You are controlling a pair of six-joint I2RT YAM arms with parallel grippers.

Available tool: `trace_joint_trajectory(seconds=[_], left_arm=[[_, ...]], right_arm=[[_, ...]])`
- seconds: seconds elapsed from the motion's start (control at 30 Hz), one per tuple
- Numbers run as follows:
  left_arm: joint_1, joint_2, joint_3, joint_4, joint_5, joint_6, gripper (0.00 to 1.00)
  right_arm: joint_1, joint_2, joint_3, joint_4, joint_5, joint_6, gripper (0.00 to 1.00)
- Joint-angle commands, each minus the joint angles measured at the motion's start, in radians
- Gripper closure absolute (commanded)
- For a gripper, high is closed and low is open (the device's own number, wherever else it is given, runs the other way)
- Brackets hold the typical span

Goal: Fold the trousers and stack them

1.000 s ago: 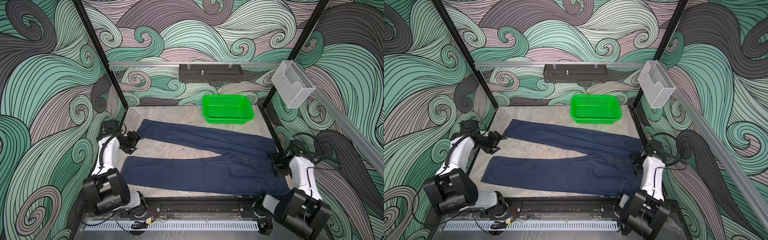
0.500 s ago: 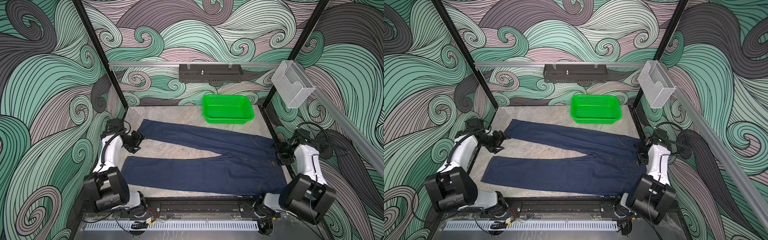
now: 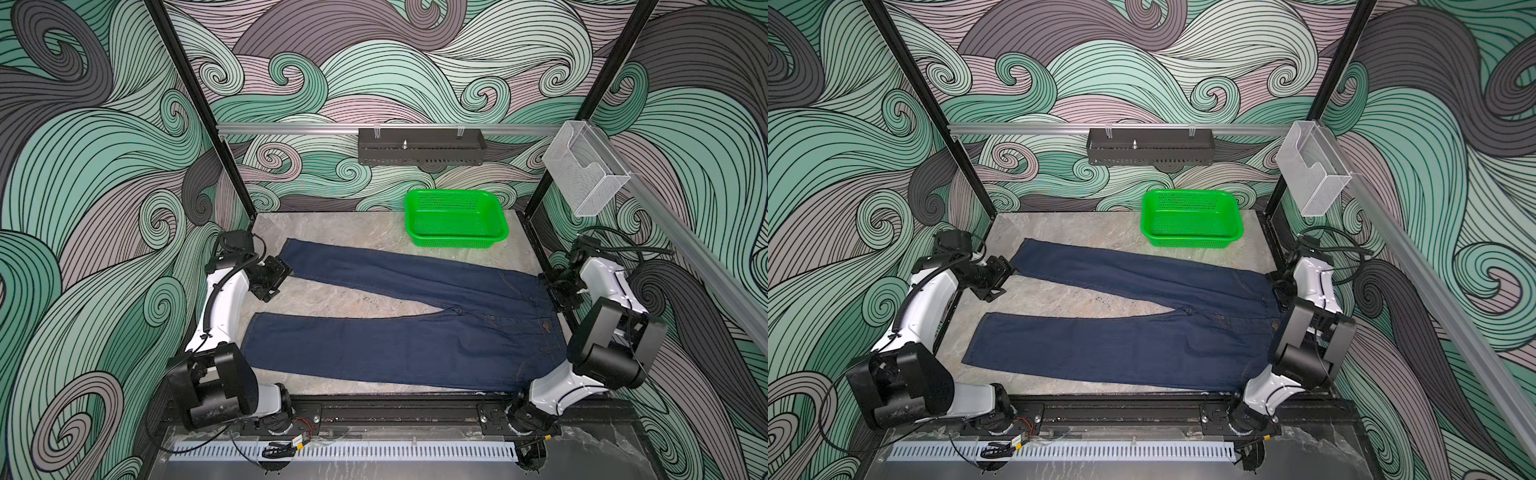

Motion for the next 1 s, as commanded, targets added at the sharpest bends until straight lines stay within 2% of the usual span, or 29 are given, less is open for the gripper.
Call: trace_joint_trajectory(seconds=[0.0,0.27,0.43,0.77,0.97], left_arm=[[-0.029,0.066,0.089,-0.017,-0.092,-0.03,0.28],[-0.099,0.228,0.261,-0.042,-0.162,-0.062,0.29],[-0.15,0.321,0.372,-0.062,-0.19,-0.068,0.29],[-0.175,0.412,0.43,-0.049,-0.194,-0.073,0.29],[-0.175,0.438,0.459,-0.055,-0.208,-0.055,0.29]], right_arm=[[0.033,0.073,0.094,-0.048,0.146,0.069,0.24],[0.045,0.281,0.278,-0.073,0.203,0.157,0.27],[0.051,0.373,0.358,-0.075,0.212,0.196,0.33],[0.074,0.472,0.446,-0.076,0.261,0.309,0.41],[0.08,0.548,0.523,-0.12,0.292,0.361,0.42]])
